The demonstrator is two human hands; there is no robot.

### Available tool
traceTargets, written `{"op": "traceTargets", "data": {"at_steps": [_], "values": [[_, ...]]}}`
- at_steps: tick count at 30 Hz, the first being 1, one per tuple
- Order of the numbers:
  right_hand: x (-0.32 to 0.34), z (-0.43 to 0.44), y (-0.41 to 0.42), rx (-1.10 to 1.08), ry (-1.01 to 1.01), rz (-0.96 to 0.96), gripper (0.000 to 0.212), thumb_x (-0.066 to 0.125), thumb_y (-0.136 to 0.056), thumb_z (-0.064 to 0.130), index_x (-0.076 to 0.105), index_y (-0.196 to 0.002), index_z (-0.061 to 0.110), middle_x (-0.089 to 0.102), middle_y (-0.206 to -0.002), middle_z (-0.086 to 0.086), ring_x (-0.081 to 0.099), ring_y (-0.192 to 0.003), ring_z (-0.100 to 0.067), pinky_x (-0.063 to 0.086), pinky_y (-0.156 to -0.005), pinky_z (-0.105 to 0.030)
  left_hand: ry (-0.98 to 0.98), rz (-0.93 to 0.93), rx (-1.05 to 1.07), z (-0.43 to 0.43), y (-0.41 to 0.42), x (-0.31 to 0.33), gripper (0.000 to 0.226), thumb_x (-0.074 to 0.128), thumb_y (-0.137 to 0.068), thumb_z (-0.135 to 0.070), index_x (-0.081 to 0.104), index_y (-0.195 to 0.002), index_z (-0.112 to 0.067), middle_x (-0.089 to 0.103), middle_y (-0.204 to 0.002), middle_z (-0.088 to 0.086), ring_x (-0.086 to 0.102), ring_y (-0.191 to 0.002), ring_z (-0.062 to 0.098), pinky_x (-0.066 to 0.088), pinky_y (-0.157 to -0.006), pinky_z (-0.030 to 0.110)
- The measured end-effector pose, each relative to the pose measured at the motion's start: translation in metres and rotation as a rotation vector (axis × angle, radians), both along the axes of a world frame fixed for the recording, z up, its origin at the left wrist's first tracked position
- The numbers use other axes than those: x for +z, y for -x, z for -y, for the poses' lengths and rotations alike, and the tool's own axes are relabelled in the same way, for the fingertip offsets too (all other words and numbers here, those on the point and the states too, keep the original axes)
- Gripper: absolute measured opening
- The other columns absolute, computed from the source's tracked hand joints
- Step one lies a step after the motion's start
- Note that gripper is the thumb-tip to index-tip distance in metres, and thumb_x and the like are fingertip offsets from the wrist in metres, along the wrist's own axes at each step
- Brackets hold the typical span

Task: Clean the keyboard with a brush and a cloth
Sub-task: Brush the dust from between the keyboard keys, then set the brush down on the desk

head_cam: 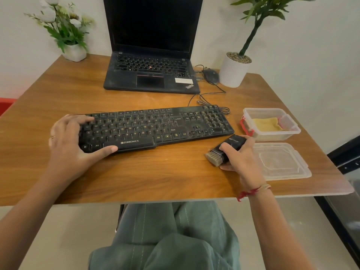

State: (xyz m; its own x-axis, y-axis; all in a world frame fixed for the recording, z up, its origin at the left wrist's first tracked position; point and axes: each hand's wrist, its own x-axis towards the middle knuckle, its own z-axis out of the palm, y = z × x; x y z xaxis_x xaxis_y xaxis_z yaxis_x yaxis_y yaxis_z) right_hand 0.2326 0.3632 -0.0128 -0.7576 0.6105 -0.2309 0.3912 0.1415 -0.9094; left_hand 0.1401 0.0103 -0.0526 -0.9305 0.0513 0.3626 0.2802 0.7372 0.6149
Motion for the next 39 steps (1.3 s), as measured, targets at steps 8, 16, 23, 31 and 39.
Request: {"op": "traceTargets", "data": {"at_steps": [8, 16, 23, 31, 39], "values": [[-0.002, 0.005, -0.004, 0.071, -0.627, 0.240, 0.043, 0.052, -0.088, 0.049, 0.043, -0.106, 0.010, 0.053, -0.085, -0.003, 0.047, -0.068, -0.014, 0.033, -0.053, -0.028, -0.017, 0.016, 0.021, 0.001, -0.001, -0.001, 0.100, 0.059, -0.049, -0.079, 0.042, -0.132, -0.027, 0.035, -0.144, 0.007, 0.020, -0.140, 0.018, 0.019, -0.112, 0.053], [-0.014, 0.011, -0.005, -0.035, -0.930, 0.261, 0.054, 0.042, -0.090, 0.060, 0.050, -0.089, 0.007, 0.048, -0.071, -0.005, 0.044, -0.067, -0.023, 0.026, -0.050, -0.030, -0.004, 0.015, 0.019, 0.001, 0.000, -0.002, 0.108, 0.062, -0.042, -0.079, 0.040, -0.133, -0.025, 0.036, -0.142, 0.008, 0.024, -0.137, 0.026, 0.023, -0.110, 0.054], [-0.015, 0.009, -0.006, -0.042, -1.057, 0.313, 0.068, 0.036, -0.086, 0.071, 0.059, -0.074, 0.008, 0.050, -0.063, -0.005, 0.048, -0.060, -0.024, 0.030, -0.049, -0.029, -0.043, 0.013, -0.032, 0.000, 0.000, -0.002, 0.107, 0.065, -0.039, -0.077, 0.040, -0.131, -0.029, 0.034, -0.140, 0.011, 0.027, -0.134, 0.021, 0.021, -0.109, 0.041], [0.056, -0.040, -0.004, 0.010, -1.052, -0.011, 0.037, 0.047, -0.096, 0.042, 0.065, -0.093, 0.009, 0.060, -0.072, -0.007, 0.054, -0.068, -0.025, 0.032, -0.056, -0.026, -0.061, 0.008, -0.049, 0.001, 0.000, 0.000, 0.100, 0.066, -0.038, -0.075, 0.037, -0.128, -0.042, 0.028, -0.144, 0.010, 0.024, -0.136, 0.020, 0.024, -0.113, 0.046], [0.039, -0.152, 0.071, 0.344, -1.030, 0.414, 0.024, 0.061, -0.085, 0.003, 0.073, -0.103, 0.014, 0.068, -0.114, -0.006, 0.059, -0.107, -0.026, 0.046, -0.096, -0.035, -0.050, 0.017, -0.045, 0.001, 0.002, -0.001, 0.115, 0.084, -0.037, -0.065, 0.037, -0.136, -0.028, 0.026, -0.146, 0.008, 0.023, -0.138, 0.022, 0.023, -0.111, 0.040]]}}
